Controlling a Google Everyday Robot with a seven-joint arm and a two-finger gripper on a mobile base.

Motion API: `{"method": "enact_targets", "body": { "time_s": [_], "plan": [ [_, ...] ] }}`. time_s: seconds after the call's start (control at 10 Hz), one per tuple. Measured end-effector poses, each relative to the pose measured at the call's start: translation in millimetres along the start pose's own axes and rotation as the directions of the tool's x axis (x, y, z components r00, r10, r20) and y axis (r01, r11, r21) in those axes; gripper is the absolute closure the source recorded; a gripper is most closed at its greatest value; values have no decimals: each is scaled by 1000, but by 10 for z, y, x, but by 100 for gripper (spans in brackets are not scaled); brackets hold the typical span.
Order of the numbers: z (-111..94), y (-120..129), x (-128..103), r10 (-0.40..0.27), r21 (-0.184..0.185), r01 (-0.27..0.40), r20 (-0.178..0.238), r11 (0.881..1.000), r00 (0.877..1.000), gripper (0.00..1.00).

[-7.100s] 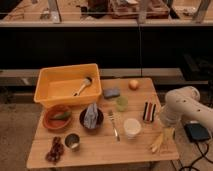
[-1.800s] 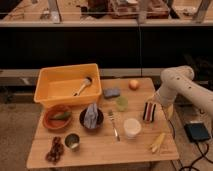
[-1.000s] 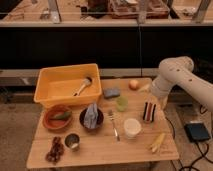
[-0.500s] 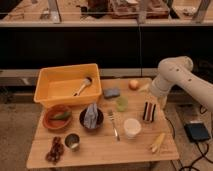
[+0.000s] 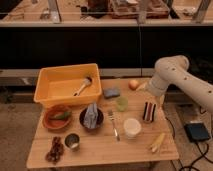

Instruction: Place eraser in plastic cup

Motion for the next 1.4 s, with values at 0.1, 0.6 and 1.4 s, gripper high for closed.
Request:
{"method": "enact_targets", "body": {
  "time_s": [0.1, 0.6, 1.4],
  "plan": [
    [151, -49, 64, 0, 0, 0, -1, 1000, 1000, 20],
    [697, -58, 111, -30, -29, 30, 22, 999, 999, 20],
    [887, 202, 136, -80, -23, 82, 80, 996, 994, 20]
  ]
}}
